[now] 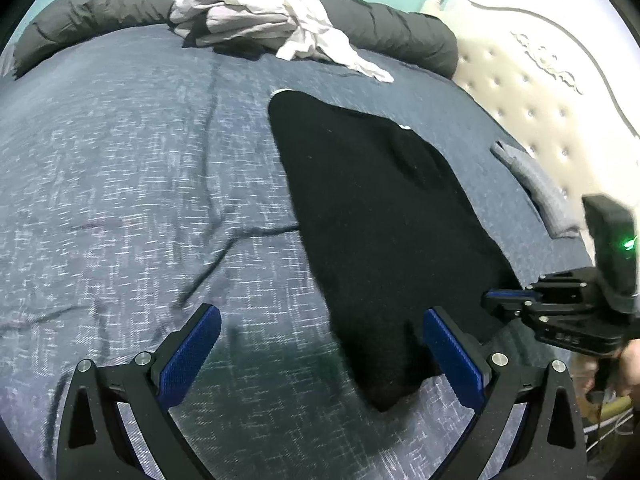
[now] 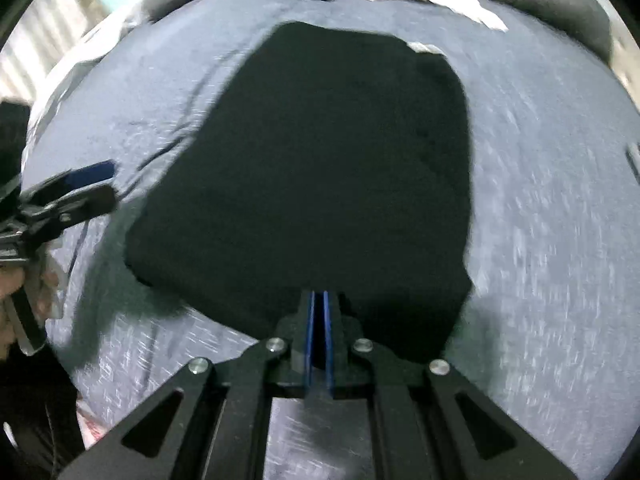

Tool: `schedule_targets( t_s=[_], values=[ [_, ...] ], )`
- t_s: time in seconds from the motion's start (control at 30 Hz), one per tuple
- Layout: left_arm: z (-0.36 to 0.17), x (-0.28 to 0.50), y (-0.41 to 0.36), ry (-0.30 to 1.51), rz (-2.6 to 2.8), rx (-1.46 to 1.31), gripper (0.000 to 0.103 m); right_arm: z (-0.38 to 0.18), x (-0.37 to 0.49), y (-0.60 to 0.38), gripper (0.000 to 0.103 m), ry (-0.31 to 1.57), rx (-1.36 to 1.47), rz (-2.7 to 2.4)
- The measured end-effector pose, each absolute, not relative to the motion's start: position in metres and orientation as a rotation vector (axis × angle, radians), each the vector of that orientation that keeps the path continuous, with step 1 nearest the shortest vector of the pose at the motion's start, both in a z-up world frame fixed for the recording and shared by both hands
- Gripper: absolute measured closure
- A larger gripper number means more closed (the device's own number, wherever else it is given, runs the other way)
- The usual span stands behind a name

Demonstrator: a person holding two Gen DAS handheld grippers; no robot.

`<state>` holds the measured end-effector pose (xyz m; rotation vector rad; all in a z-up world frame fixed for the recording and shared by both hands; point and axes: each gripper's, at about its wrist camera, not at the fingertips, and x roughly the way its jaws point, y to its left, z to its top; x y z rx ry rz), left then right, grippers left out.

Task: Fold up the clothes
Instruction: 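Lower both grippers onto the end of the black sweatshirt bundle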

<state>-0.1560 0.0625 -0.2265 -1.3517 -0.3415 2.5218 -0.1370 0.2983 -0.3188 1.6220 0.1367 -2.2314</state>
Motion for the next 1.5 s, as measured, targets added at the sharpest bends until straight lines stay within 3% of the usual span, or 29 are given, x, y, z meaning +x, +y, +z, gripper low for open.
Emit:
schedule_targets(
  t_s=[0.17, 0.5, 0.97, 1.5],
  values=[
    [-0.222, -0.152, 0.052, -0.363, 2.532, -1.346, 0.000, -0.293, -0.127, 0.299, 0.101, 0.055, 1.538, -2.261],
    [-0.218, -0.146, 0.028, -0.407, 2.557, -1.362, 0.000, -0.289, -0.124, 0.210, 0.101, 0.171, 1.440, -2.124],
    [-0.216, -0.141, 0.024, -0.441, 2.553, -1.362, 0.000, -0.313, -0.139, 0.308, 0.101, 0.160, 1.681, -2.256],
    [-0.235, -0.158, 0.076, -0.486, 2.402, -1.429, 0.000, -0.326, -0.144, 0.338, 0.103, 0.108, 1.664, -2.173]
  ],
)
